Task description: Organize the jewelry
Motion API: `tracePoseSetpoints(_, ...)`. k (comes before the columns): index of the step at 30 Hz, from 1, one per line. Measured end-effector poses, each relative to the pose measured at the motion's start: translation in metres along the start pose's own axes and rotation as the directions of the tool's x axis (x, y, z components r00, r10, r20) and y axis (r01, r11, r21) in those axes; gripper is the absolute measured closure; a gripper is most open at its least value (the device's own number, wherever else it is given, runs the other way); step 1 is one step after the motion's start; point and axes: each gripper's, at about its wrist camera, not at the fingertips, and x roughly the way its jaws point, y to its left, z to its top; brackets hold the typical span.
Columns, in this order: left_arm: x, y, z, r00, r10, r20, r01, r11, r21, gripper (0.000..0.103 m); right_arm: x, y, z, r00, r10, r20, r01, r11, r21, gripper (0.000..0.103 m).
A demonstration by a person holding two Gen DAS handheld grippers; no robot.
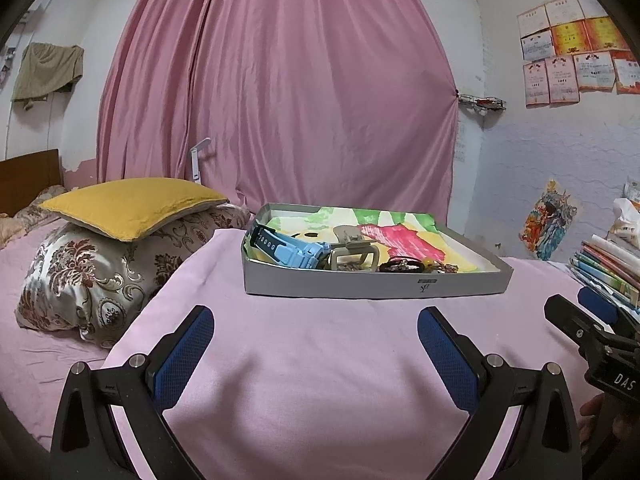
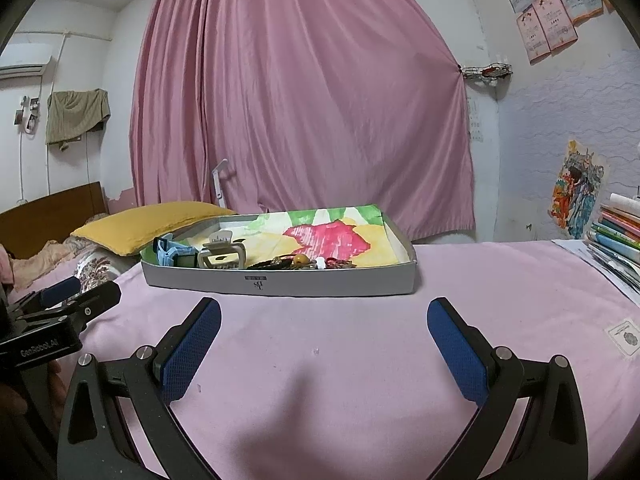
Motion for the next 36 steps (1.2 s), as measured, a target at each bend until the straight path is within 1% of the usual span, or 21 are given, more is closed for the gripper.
tracePoseSetpoints(36,-0.0014,0.0,-0.0011,1.0,-0.001,-0.001,0.001,1.0,0.004,0.001,0.0007,0.004,-0.0016,1.0,0.006,-0.009,-0.006,1.0,0.0,0.002)
